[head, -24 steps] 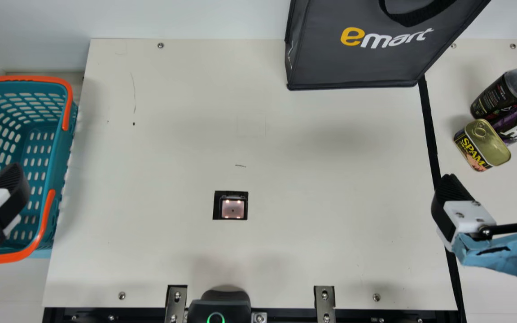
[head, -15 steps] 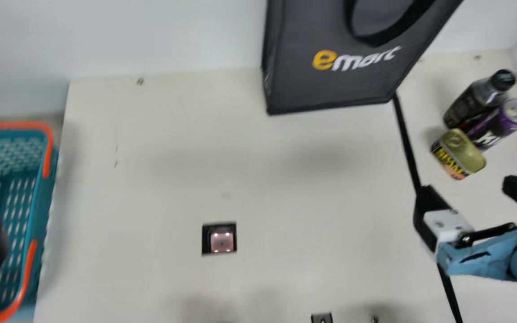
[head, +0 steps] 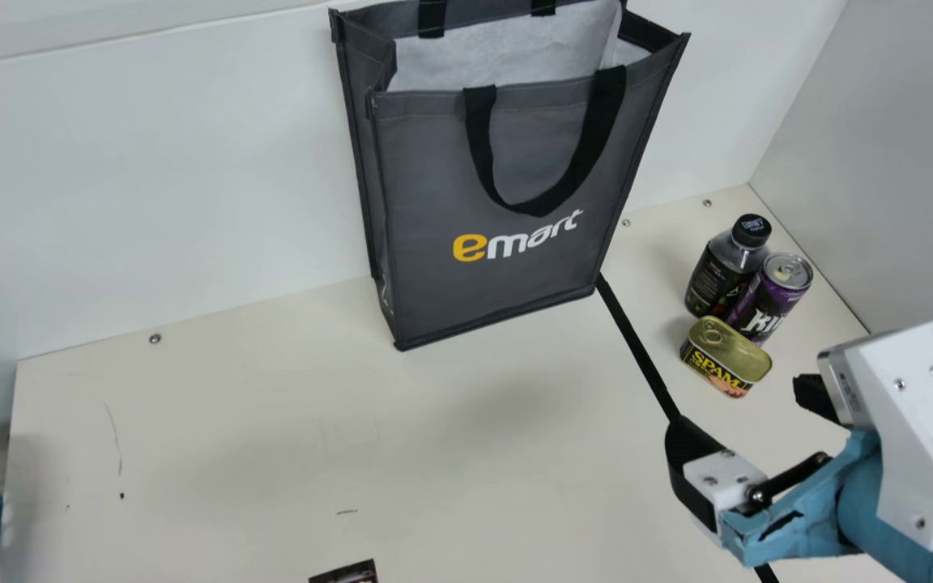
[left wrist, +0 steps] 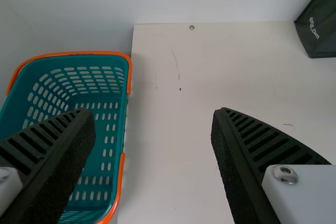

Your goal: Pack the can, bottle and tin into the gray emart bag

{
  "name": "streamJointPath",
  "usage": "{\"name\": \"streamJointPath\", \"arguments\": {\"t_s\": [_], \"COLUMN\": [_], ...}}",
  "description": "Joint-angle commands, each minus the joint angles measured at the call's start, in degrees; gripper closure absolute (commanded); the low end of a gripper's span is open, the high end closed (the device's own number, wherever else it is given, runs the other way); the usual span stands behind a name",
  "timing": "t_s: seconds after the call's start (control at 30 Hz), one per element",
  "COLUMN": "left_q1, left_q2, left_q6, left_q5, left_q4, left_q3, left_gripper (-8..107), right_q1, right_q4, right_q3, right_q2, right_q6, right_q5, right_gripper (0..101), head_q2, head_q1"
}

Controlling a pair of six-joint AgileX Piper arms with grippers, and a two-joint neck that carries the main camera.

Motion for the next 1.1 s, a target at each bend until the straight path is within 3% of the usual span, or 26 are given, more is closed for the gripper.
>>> {"name": "streamJointPath", "arguments": {"t_s": [0.0,1.07], "left_q1": [0.0,0.0], "left_q2": [0.0,0.0], "left_q6": [0.0,0.0], "left_q5": [0.0,0.0], "left_q4": [0.0,0.0], "left_q3": [0.0,0.0], "left_gripper": [9,9], "right_q1": [0.0,0.3], "right_q4": [0.0,-0.2], "right_q3": [0.0,-0.3], "right_q2": [0.0,0.3], "right_q6": [0.0,0.1], "right_q5": [0.0,-0.1], "right_gripper": [10,10], "head_q2": [-0.1,-0.1], "head_q1": [-1.3,-1.3]}}
